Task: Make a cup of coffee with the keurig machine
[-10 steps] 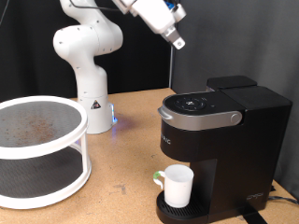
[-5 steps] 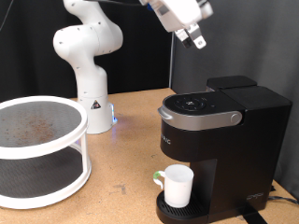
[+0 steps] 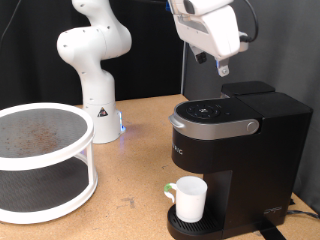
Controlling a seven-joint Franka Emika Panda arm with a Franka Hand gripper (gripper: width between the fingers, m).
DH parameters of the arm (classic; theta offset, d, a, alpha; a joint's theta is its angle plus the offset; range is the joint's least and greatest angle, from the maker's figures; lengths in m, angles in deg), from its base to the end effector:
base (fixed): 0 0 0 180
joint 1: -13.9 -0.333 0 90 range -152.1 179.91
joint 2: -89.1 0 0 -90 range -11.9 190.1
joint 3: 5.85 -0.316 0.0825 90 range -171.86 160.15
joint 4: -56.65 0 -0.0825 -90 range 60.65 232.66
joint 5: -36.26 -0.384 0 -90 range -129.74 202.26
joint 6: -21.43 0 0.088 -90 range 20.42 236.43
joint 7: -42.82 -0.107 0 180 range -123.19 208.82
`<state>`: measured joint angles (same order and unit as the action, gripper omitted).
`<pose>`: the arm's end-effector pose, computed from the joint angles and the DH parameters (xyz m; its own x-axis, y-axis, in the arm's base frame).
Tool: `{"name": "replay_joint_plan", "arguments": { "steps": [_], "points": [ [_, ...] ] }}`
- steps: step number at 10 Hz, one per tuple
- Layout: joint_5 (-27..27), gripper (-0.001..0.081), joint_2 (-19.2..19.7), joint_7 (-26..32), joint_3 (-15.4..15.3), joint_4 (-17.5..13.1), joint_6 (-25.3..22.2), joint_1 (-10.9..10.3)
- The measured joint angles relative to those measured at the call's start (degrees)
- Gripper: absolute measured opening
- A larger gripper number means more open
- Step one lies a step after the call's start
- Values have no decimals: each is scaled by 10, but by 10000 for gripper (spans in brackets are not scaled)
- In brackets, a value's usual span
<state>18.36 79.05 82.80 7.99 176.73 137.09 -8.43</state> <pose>0.5075 0.0884 0.5074 0.7410 0.6180 0.2626 0.6689 -0.7138 -0.2075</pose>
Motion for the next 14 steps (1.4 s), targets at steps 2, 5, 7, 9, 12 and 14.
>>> {"name": "replay_joint_plan", "arguments": {
  "steps": [2, 5, 7, 9, 12, 14],
  "points": [
    [23, 807, 30, 0, 0, -54, -92, 1],
    [106, 807, 26, -7, -6, -30, -31, 1],
    [143, 807, 24, -18, -11, -13, 19, 1],
    [139, 807, 24, -9, -11, -7, 23, 0],
    [128, 807, 28, 5, -11, 2, 14, -2],
    [122, 681, 28, 8, -11, 9, 20, -3]
  ]
}}
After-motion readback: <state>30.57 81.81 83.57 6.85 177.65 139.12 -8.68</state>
